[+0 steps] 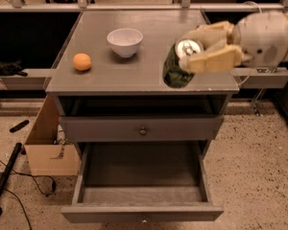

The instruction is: Pick green can from middle drawer and place on counter

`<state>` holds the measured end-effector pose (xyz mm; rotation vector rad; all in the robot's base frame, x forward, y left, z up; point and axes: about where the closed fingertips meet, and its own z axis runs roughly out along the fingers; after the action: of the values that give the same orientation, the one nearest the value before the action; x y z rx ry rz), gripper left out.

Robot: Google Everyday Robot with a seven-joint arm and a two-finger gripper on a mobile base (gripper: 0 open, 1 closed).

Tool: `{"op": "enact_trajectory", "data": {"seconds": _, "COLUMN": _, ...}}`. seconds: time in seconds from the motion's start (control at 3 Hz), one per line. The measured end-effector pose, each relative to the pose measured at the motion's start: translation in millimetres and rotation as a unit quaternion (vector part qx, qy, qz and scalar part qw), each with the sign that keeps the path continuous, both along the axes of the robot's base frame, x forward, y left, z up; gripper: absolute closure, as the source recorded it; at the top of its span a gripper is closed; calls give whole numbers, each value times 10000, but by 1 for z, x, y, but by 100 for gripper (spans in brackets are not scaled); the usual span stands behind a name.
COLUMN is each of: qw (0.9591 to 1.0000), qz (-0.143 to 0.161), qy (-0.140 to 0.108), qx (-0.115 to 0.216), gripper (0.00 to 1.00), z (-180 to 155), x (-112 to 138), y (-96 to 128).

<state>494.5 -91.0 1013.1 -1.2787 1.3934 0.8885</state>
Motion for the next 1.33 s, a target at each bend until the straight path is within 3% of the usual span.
{"op": "enact_trajectory", "data": {"seconds": 0.33, "qw": 9996, "qz": -148, "qy": 230, "qx": 27, "gripper": 100, "z": 31, "x": 48, "y": 0}}
{"op": "enact_trajectory", "data": {"seconds": 0.67, "qw": 9974, "qz": -16, "qy": 689, "qx": 226, "gripper": 100, "z": 27, "x": 106, "y": 15}}
{"op": "enact_trajectory", "data": {"seconds": 1.0, "qw": 9982, "qz": -33, "qy": 462, "qx": 378, "gripper": 100, "z": 54, "x": 123, "y": 18}}
{"op": "enact_trajectory", "data": {"seconds": 1.33, "qw": 9982, "qz": -33, "qy": 463, "qx": 378, "gripper": 100, "z": 54, "x": 123, "y": 18}}
